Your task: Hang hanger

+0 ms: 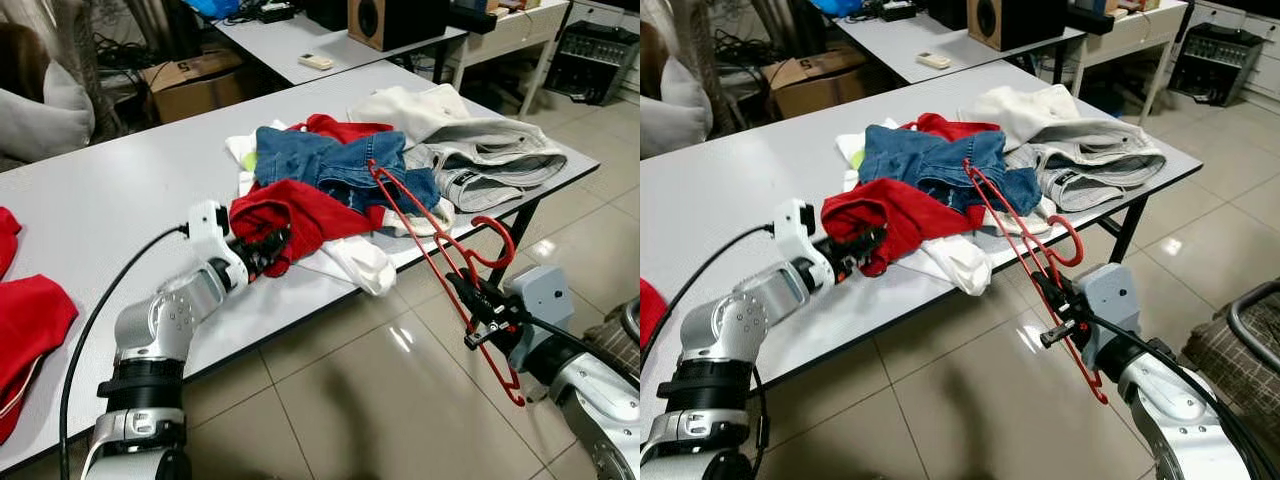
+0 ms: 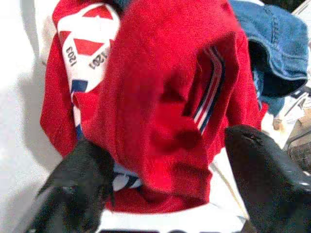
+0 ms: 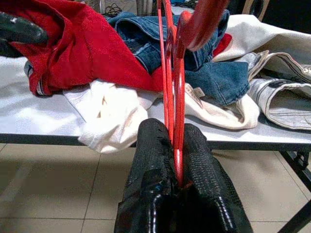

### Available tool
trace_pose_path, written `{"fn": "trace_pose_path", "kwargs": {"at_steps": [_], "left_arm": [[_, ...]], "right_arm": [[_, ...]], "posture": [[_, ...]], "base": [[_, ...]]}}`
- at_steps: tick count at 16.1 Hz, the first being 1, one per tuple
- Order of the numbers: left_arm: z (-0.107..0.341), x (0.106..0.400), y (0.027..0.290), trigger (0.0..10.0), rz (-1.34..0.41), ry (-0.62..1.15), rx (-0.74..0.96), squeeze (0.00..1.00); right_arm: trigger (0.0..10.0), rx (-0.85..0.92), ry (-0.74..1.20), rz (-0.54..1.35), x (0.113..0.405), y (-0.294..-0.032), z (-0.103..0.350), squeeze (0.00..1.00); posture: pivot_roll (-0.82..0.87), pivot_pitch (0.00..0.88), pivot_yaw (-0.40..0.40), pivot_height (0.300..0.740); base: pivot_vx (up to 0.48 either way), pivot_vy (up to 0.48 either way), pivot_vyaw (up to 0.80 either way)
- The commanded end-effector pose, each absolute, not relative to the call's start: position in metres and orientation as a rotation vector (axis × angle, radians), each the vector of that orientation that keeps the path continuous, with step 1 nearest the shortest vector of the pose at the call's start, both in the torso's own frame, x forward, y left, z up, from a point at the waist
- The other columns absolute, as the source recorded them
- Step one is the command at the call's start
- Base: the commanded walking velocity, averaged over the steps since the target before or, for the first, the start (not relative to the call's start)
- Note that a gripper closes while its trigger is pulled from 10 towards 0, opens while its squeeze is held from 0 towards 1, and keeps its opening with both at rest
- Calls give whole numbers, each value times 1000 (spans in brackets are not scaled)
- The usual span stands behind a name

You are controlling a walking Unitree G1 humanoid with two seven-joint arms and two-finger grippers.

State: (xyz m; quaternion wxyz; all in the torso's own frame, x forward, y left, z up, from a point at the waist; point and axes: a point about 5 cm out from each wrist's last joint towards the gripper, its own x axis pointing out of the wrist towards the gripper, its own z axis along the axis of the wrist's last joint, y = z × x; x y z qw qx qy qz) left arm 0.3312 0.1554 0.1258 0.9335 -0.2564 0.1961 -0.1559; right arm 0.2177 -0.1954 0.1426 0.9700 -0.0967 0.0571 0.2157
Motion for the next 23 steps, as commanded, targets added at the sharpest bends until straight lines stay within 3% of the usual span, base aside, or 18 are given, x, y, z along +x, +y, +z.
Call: {"fn": "trace_pose_path", "kwargs": {"at_steps": [1,9,18,20,21,23], "left_arm": [[128,333,157,0,-303,391,-525,0],[126,328,142,0,-364,400,-509,0],[123,334,156,0,-281,426,-410,0],[133,339,164,0,-288,369,-281,0],[148,342,168,0,-342,320,-21,0],[176,347,172,0,-433,257,250,0]], "right_arm": [[10000,-207,106,441,219,-194,144,0],[10000,-204,101,438,219,-193,143,0],[10000,-179,85,448,214,-189,141,0],[10000,-139,51,508,212,-182,147,0],[10000,-110,32,590,207,-174,153,0],[10000,-64,41,699,199,-164,156,0]], "posture": [[-205,0,113,740],[-203,0,126,740],[-191,0,166,740],[-187,0,175,740],[-182,0,182,740],[-173,0,187,740]], "base": [[0,0,0],[0,0,0],[0,0,0],[0,0,0],[0,0,0],[0,0,0]]}}
